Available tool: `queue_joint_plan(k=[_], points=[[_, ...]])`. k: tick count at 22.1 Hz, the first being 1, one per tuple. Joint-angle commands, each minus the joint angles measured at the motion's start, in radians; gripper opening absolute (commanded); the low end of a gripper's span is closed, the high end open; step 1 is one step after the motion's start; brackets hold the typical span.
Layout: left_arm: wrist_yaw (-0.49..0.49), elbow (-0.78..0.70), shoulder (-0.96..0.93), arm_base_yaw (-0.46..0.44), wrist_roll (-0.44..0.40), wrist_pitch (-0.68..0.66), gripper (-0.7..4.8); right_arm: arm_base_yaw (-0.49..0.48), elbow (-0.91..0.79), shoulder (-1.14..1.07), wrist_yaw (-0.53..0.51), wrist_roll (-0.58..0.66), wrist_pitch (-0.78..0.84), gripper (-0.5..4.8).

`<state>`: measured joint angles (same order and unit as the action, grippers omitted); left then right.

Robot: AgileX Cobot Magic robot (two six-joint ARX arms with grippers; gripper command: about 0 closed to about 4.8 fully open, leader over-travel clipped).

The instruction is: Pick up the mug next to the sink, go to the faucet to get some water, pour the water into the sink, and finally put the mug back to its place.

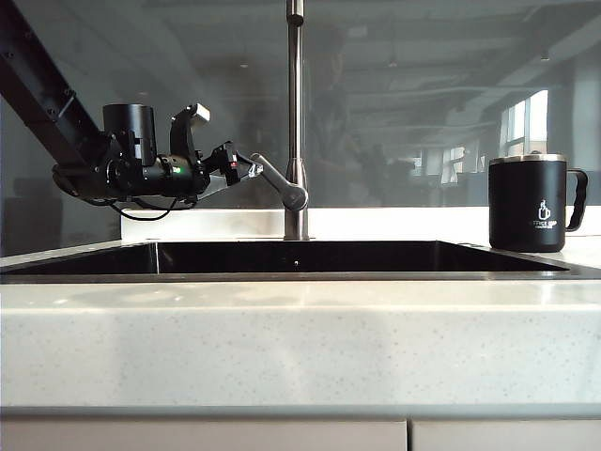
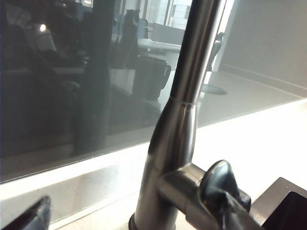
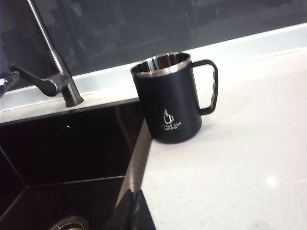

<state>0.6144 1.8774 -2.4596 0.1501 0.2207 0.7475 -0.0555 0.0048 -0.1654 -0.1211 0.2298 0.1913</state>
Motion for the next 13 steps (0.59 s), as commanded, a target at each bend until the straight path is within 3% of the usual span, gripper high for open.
queue_joint_plan(k=[1, 13], points=[[-0.008, 0.002, 0.002, -0.002, -0.003, 0.008, 4.58, 0.046, -0.003, 0.064, 0.066, -0.029, -0.045, -0.07], [-0.009, -0.002, 0.002, -0.002, -0.003, -0.006, 4.58, 0.074, -0.003, 0.167, 0.122, -0.029, -0.142, -0.07]])
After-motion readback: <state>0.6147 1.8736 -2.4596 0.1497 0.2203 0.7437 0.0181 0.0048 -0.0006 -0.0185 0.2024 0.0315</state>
